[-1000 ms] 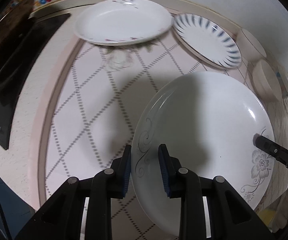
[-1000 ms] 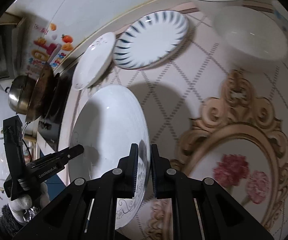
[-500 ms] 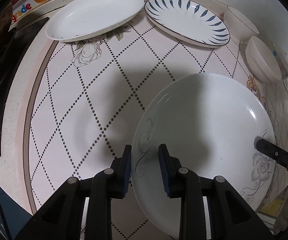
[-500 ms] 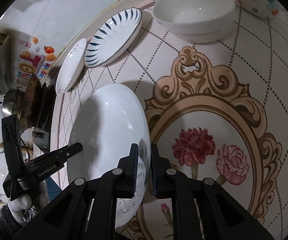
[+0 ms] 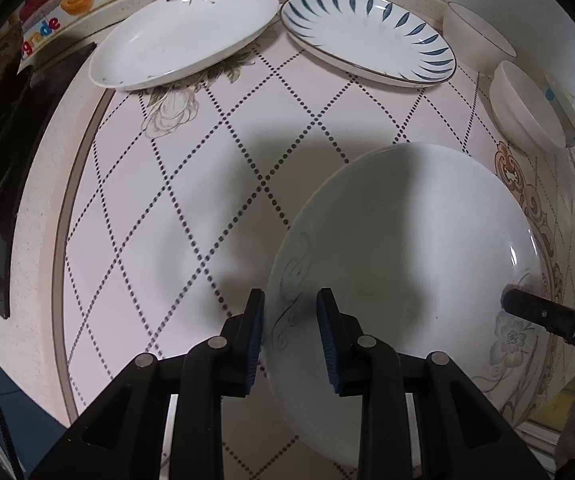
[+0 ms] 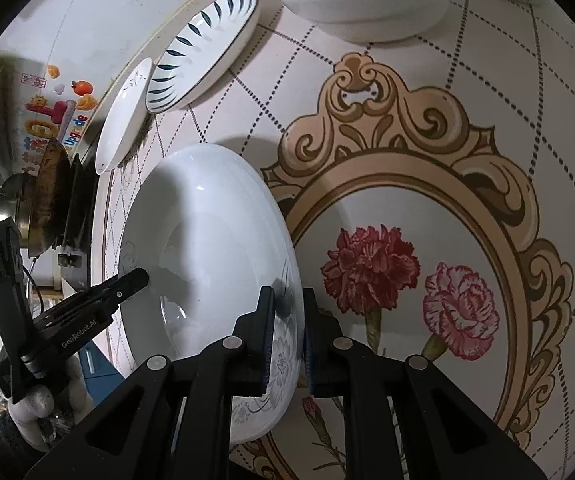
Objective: Organize plates and bowls
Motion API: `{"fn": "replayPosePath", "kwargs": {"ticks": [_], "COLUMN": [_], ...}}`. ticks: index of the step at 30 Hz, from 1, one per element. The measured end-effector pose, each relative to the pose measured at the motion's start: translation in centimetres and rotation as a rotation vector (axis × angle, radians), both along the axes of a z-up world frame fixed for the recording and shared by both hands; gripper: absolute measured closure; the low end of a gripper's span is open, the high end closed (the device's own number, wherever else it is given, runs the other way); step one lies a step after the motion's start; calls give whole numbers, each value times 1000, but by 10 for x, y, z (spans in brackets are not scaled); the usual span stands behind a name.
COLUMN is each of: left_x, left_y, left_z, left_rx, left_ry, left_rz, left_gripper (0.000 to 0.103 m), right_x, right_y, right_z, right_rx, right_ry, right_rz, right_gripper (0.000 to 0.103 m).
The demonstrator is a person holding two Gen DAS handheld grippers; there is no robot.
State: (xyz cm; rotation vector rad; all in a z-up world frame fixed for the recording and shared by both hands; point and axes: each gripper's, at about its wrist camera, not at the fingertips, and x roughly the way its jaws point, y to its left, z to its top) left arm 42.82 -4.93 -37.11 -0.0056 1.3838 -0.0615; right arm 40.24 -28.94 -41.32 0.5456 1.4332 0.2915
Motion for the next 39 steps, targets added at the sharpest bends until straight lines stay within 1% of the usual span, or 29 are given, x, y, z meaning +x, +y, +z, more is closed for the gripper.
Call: {"fn": "replayPosePath", "kwargs": {"ticks": [1, 2, 3, 5, 6, 7, 8, 10, 13, 14, 15, 16, 18, 20, 21, 22, 23, 25, 26, 27, 28, 29, 30, 31, 32, 33, 34, 36, 39], "left_x": [0, 2, 2, 8, 12, 18, 27, 46, 83, 94, 102, 112, 129, 146, 155, 161, 168, 178, 183, 188, 192, 196, 200, 203, 204, 205, 205, 205, 204], "left_y": [2, 8, 14, 30, 38, 50, 61, 82, 114, 125, 135, 147, 166, 183, 189, 193, 196, 203, 204, 203, 202, 200, 197, 196, 196, 196, 198, 202, 205], "left_z": [5, 15, 26, 51, 59, 67, 72, 75, 69, 64, 60, 53, 39, 24, 15, 8, 1, -11, -15, -18, -20, -21, -22, -22, -22, -22, -21, -20, -12], "left_rx": [-5, -19, -32, -61, -74, -106, -138, -171, -172, -174, -179, -187, -191, -179, -172, -166, -166, -171, -183, -186, -178, -162, -150, -125, -120, -114, -105, -112, -96], "left_ry": [-7, -23, -42, -89, -103, -121, -132, -157, -180, -178, -177, -173, -166, -154, -141, -128, -116, -95, -88, -83, -84, -91, -95, -92, -97, -102, -103, -112, -133], "left_rz": [9, 29, 53, 121, 149, 193, 231, 294, 384, 416, 442, 472, 524, 564, 574, 577, 578, 582, 576, 565, 549, 533, 517, 509, 507, 507, 512, 516, 506], "left_gripper": [79, 79, 78, 78, 71, 65, 59, 55, 55, 55, 55, 55, 55, 55, 55, 55, 55, 55, 55, 55, 59, 65, 76, 77, 77, 80, 83, 85, 85], "right_x": [1, 2, 3, 7, 11, 16, 26, 49, 101, 116, 143, 160, 210, 248, 274, 288, 309, 334, 344, 351, 355, 359, 363, 365, 366, 366, 364, 363, 359], "right_y": [-4, -8, -16, -25, -26, -25, -20, 1, 49, 63, 85, 97, 136, 162, 179, 185, 196, 205, 209, 210, 210, 212, 217, 219, 222, 221, 224, 229, 233], "right_z": [0, 2, 10, 29, 41, 51, 62, 79, 96, 99, 102, 103, 100, 91, 82, 77, 64, 45, 35, 27, 25, 21, 16, 13, 10, 8, 8, 10, 9], "right_rx": [9, 14, 7, -25, -38, -43, -32, 16, 86, 94, 94, 89, 58, 33, 13, -1, -28, -69, -64, -48, -37, -34, -36, -36, -21, -12, -23, -59, -64], "right_ry": [35, 46, 47, 18, -8, -30, -52, -87, -149, -166, -198, -215, -255, -253, -242, -235, -220, -185, -161, -139, -145, -141, -136, -130, -131, -136, -148, -184, -196], "right_rz": [-7, -17, -35, -48, -49, -47, -35, 13, 95, 109, 130, 144, 191, 225, 251, 264, 280, 283, 282, 281, 277, 281, 295, 307, 315, 319, 328, 344, 349], "right_gripper": [88, 88, 88, 79, 67, 57, 54, 51, 48, 48, 48, 48, 48, 48, 48, 48, 48, 48, 48, 49, 55, 57, 68, 79, 82, 88, 91, 90, 90]}}
